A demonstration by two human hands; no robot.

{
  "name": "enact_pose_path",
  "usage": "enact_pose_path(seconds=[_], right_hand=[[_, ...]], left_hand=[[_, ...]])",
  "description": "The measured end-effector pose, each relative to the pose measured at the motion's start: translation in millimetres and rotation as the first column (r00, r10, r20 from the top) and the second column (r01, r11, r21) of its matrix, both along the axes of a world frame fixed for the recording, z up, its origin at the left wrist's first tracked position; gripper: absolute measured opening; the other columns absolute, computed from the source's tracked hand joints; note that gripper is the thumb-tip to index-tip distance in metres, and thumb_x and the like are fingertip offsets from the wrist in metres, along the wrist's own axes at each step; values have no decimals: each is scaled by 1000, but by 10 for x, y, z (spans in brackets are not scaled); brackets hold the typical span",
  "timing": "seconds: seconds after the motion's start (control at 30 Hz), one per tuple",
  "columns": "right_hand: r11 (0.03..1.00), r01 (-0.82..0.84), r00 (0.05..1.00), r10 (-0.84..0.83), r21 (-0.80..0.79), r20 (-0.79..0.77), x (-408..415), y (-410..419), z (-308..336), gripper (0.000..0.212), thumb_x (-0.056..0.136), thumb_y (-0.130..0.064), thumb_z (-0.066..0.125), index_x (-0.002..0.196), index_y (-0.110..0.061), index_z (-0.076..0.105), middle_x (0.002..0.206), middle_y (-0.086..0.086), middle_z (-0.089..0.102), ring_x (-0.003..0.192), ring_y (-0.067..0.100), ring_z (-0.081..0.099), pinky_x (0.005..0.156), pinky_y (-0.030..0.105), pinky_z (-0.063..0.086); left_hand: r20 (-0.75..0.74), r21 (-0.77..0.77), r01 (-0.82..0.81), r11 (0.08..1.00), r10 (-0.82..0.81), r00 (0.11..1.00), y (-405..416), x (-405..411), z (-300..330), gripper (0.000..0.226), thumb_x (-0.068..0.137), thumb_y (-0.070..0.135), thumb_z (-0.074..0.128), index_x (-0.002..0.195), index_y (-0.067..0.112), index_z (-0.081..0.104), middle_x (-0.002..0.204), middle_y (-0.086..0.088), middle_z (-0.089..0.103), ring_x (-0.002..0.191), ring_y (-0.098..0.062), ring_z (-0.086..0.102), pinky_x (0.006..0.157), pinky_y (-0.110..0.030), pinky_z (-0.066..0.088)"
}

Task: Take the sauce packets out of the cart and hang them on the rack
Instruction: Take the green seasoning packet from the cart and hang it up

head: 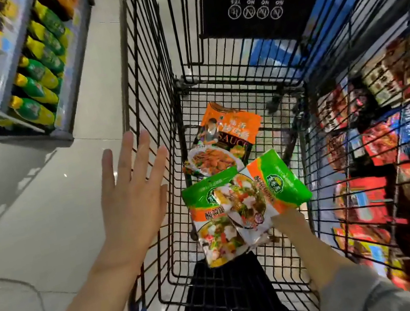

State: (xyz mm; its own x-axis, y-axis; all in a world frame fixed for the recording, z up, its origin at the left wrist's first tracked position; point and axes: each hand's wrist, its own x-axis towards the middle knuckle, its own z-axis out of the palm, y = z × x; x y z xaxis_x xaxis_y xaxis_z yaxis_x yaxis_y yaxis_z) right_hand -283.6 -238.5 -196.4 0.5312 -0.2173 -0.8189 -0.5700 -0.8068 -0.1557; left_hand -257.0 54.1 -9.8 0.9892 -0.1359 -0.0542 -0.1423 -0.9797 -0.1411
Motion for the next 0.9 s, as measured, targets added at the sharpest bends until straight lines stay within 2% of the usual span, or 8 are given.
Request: enact_pose_path(seconds=[0.1, 0.2, 0.33, 0.43, 0.53, 0.6, 0.7, 0.9], right_hand=[[997, 51, 976, -36, -63, 214, 325, -135, 53, 28, 89, -17, 50, 112, -4, 59, 112, 16, 62, 105, 33, 58, 83, 31, 44], [989, -56, 937, 98, -134, 335, 658, -241, 41, 24, 88, -6, 46, 110, 2, 55, 108, 20, 61, 100, 35, 57, 78, 34, 44], [973, -181, 947, 212, -144, 243, 878, -419, -217, 34, 86, -8, 49, 119, -2, 49, 112, 22, 58, 104, 36, 56, 81, 35, 44], [958, -253, 949, 273, -135, 155, 862, -506, -451, 45, 89, -16, 49, 132, -7, 38, 117, 24, 57, 107, 38, 56, 86, 39, 46], [952, -241, 953, 269, -187, 141, 812, -585, -636, 42, 89, -18, 51, 128, -4, 41, 117, 22, 55, 108, 37, 55, 85, 40, 47], [944, -233, 938, 282, -235, 203, 808, -639, -695, 34, 85, -20, 55, 115, -4, 52, 110, 19, 58, 103, 36, 58, 81, 39, 48], [967, -183, 930, 229, -178, 289, 846, -667, -676, 25, 84, -12, 55, 108, -10, 63, 107, 16, 60, 96, 33, 60, 76, 35, 48], [991, -133, 906, 121, 0, 405, 1011, -484, -415, 21, 91, -9, 50, 106, -15, 64, 109, 14, 66, 97, 31, 60, 75, 33, 45]], left_hand=[[-53, 53, 49, 997, -46, 998, -191, -38, -46, 75, 67, 15, 75, 135, 12, 44, 147, -17, 32, 139, -32, 21, 113, -51, -4], [-191, -130, 40, 991, -65, 979, -574, -71, -227, 65, 74, 26, 69, 134, 17, 45, 142, -13, 42, 133, -30, 36, 113, -49, 7], [-449, -318, -223, 922, 60, 891, -771, 14, -812, 54, 93, 32, 44, 143, 31, 23, 153, 2, 20, 138, -20, 23, 114, -36, 13], [-579, -345, -429, 835, 171, 797, -675, 105, -1331, 56, 91, 30, 47, 143, 26, 26, 151, -3, 27, 134, -22, 31, 107, -35, 29], [-692, -290, -552, 782, 227, 685, -541, 134, -1770, 62, 87, 38, 52, 142, 22, 27, 145, -8, 33, 131, -27, 33, 104, -41, 35], [-695, -258, -524, 812, 221, 685, -482, 125, -1952, 58, 87, 34, 53, 139, 19, 32, 138, -11, 41, 126, -29, 39, 100, -42, 37], [-652, -212, -471, 856, 235, 721, -459, 148, -2031, 50, 89, 19, 50, 137, 12, 37, 128, -15, 46, 120, -34, 40, 97, -42, 36], [-586, -191, -403, 895, 225, 778, -488, 246, -2038, 22, 89, 14, 49, 109, 9, 57, 100, -11, 55, 90, -30, 58, 74, -38, 48]])
